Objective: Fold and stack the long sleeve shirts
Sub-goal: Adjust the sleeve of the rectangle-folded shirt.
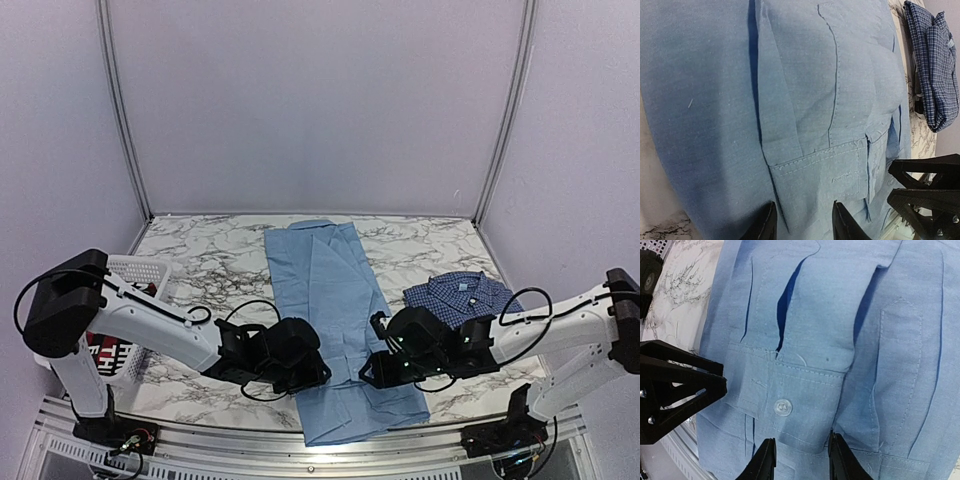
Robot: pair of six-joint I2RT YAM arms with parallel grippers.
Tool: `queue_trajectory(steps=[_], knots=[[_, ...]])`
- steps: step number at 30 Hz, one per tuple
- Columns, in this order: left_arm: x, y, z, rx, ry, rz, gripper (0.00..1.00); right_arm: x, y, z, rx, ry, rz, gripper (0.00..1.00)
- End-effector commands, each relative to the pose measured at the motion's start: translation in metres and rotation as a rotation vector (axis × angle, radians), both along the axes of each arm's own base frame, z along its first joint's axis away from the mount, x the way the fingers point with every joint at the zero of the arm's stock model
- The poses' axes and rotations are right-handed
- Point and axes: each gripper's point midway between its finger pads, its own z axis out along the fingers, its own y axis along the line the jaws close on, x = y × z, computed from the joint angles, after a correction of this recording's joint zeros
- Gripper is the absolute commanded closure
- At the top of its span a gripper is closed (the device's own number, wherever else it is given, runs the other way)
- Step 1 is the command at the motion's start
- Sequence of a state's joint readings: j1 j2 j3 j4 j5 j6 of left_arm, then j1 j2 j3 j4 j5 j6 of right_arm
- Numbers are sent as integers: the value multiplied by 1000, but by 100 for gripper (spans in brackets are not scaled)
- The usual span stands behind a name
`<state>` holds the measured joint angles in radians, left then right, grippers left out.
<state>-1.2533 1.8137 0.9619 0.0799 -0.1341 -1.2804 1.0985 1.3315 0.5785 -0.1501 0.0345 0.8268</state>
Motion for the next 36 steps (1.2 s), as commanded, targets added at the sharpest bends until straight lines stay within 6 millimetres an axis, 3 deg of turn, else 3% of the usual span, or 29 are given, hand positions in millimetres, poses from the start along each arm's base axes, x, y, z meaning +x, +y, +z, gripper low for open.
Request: queue_trajectory(steps=[1, 8, 14, 22, 29, 36], knots=[[0, -4, -8, -19, 24, 5, 62, 5, -2, -7, 4, 5, -26, 69], [-4, -3, -14, -4, 49, 7, 62, 3, -2, -17, -5, 27, -32, 70], [-6, -2, -20, 11, 66, 12, 64, 7, 6, -6, 15, 16, -24, 73], [-2, -8, -10, -6, 51, 19, 80, 11, 14, 5, 25, -2, -15, 83], [0, -10, 1, -24, 36, 26, 100, 11, 14, 5, 23, 2, -19, 97], [-7, -11, 17, -27, 27, -2, 100, 7, 14, 14, 21, 5, -7, 100]])
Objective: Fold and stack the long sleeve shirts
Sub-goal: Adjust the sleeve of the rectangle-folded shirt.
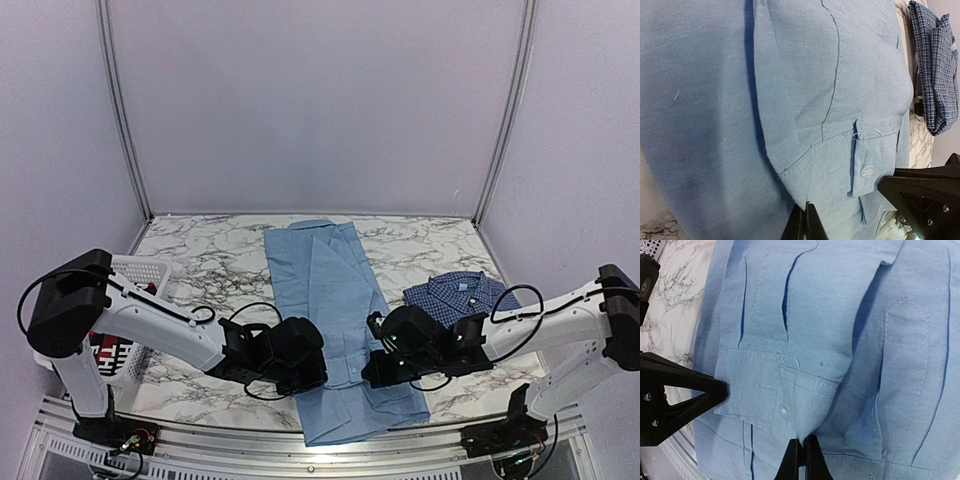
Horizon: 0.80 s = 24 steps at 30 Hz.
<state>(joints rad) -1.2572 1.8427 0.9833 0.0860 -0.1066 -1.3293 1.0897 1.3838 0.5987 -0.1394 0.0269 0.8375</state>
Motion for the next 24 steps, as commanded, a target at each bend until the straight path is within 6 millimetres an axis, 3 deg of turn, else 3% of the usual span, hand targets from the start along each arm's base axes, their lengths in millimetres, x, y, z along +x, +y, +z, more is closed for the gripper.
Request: queue_trajectory(steps=[1, 7, 14, 24], knots=[[-6, -3, 26, -9, -27, -24, 100, 2, 11, 24, 36, -17, 7, 100], [-26, 1, 37, 12, -33, -50, 100, -11, 12, 39, 39, -29, 23, 100], [-45, 10, 43, 39, -54, -44, 100, -32, 18, 38, 41, -7, 52, 100], [-65, 29, 33, 84, -41, -45, 100, -56, 30, 33, 30, 13, 82, 100]])
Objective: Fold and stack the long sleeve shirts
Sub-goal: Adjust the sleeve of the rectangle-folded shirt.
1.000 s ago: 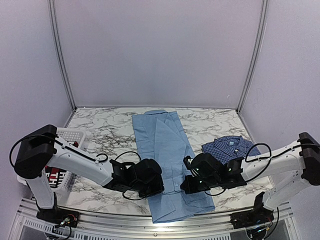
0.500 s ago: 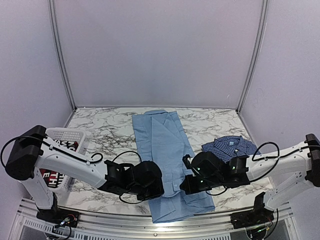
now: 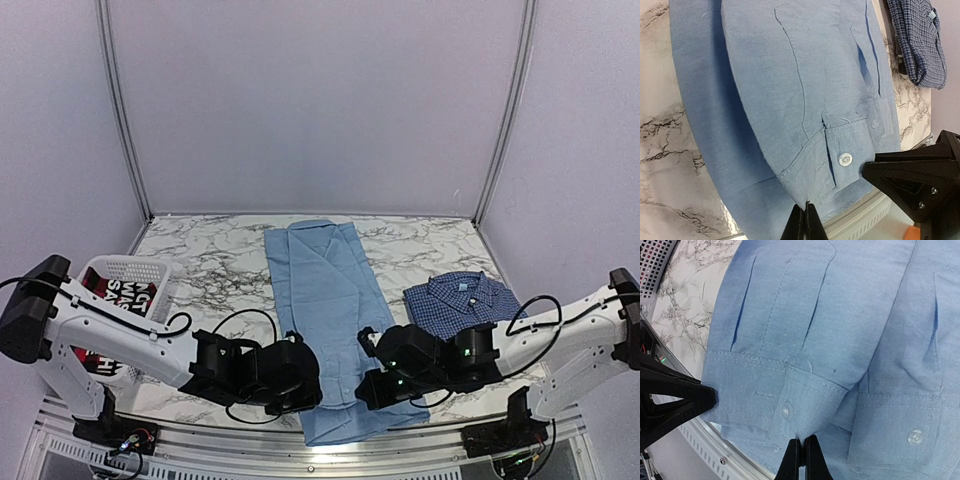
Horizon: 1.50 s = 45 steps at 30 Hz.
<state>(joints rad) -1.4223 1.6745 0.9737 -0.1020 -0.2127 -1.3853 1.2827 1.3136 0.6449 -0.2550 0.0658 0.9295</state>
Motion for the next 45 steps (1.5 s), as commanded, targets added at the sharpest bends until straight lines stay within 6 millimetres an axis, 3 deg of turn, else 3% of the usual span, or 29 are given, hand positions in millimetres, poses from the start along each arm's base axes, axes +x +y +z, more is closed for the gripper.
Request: queue_trajectory(steps=[1, 11, 20, 38, 39, 41, 43, 45], knots=[[-8, 18, -9, 57, 3, 13, 100, -3, 12, 10, 12, -8, -13, 100], [-24, 21, -17, 68, 12, 6, 100, -20, 18, 1, -11, 10, 13, 100], [-34, 23, -25, 86, 25, -13, 100, -29, 11, -5, -26, 16, 5, 100], [-40, 21, -30, 93, 36, -16, 100, -37, 7, -11, -34, 31, 6, 100], [-40, 22, -30, 94, 34, -17, 97, -37, 7, -11, -36, 31, 5, 100], [-37, 24, -25, 89, 13, -17, 74, -34, 4, -7, -50, 20, -6, 96], [-29, 31, -11, 67, -26, 2, 38, -29, 2, 7, -51, -11, -22, 74], [-18, 36, 8, 31, -59, 9, 30, -21, -2, 26, -35, -58, -44, 52]])
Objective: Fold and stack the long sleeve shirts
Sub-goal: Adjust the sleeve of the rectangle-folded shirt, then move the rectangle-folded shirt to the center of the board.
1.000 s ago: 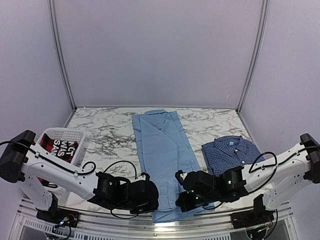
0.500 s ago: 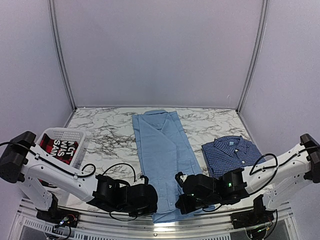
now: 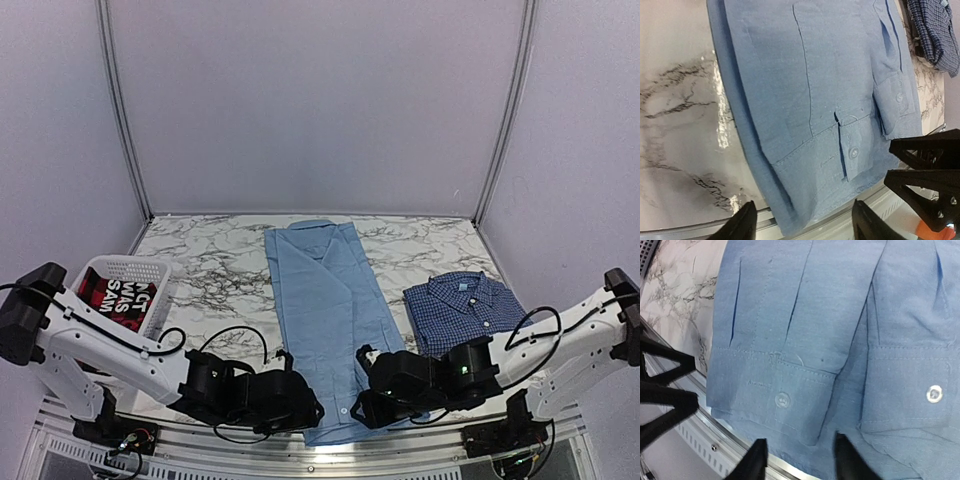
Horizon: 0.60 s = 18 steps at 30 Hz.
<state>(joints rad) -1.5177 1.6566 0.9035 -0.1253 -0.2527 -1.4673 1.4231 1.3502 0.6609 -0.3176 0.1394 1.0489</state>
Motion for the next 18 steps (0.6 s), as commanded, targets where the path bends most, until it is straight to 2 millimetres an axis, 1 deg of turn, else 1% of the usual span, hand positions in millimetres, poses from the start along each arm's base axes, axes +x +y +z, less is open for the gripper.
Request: queue_trajectory(steps=[1, 3, 6, 9, 11, 14, 17, 18], knots=[[24, 20, 36, -30, -97, 20, 28, 19, -5, 47, 38, -101, -53, 45], [40, 27, 46, -27, -118, 35, 27, 36, -14, 57, 43, -123, -89, 41], [68, 39, 52, -23, -133, 68, 27, 62, -32, 62, 39, -140, -135, 36], [103, 52, 56, -17, -141, 95, 27, 88, -49, 68, 39, -172, -174, 33], [127, 59, 61, -15, -167, 109, 27, 107, -61, 68, 32, -183, -203, 33], [167, 69, 69, -22, -202, 122, 27, 133, -71, 67, 40, -195, -222, 33], [205, 81, 64, -1, -196, 146, 30, 165, -77, 68, 60, -213, -243, 33], [217, 84, 57, 9, -192, 153, 30, 176, -78, 67, 67, -216, -249, 33]])
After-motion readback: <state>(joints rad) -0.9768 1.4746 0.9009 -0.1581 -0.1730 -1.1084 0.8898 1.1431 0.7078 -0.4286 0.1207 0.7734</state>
